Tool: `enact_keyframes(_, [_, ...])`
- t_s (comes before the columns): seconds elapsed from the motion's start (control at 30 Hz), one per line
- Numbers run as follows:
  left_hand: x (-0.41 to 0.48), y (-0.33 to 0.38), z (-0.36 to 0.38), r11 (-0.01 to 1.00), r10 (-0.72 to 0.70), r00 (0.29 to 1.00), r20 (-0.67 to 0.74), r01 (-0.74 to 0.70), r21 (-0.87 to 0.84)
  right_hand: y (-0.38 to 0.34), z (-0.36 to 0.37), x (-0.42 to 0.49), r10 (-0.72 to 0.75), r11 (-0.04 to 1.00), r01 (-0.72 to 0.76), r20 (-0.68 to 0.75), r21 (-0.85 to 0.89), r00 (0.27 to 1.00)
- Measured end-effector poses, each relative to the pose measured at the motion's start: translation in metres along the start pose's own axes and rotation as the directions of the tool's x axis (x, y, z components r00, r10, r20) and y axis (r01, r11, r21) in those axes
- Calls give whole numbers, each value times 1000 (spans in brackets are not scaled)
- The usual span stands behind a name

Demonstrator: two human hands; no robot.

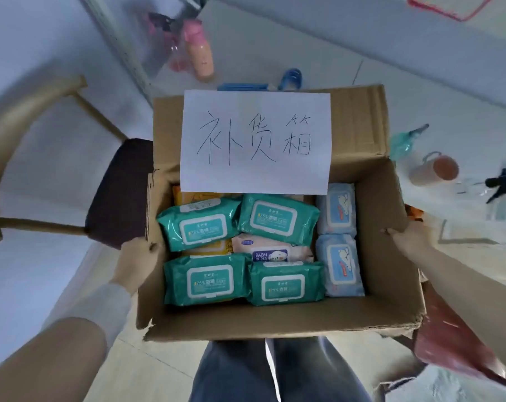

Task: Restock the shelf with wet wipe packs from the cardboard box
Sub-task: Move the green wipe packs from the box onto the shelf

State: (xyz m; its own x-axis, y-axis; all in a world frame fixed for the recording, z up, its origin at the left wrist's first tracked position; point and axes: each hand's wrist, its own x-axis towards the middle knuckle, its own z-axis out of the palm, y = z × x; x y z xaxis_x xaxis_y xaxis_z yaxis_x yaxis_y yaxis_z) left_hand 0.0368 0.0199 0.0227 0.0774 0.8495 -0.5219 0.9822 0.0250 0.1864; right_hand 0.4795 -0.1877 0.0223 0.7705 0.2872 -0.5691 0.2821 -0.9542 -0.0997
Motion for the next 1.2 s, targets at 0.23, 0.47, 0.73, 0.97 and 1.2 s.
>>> enact_keyframes(0.23, [-18, 99, 32, 954, 256, 963, 87, -266, 140, 142, -13, -49, 294, 943, -289, -3, 163, 956])
enact_keyframes(0.47, [-36, 227, 81, 855, 441, 861, 256, -489, 174, 275, 6, -111, 575, 731, -532, 34, 428, 818])
enact_keyframes(0.73, [-109, 375, 145, 657, 615, 685, 391, -719, 226, 399, 31, -157, 741, 464, -666, 156, 585, 654])
enact_keyframes(0.97, [-166, 489, 210, 339, 736, 489, 468, -865, 370, 471, 37, -169, 831, 294, -763, 241, 576, 502])
enact_keyframes(1.2, [-220, 597, 264, 167, 750, 324, 577, -937, 308, 504, 30, -175, 890, 70, -795, 323, 602, 323])
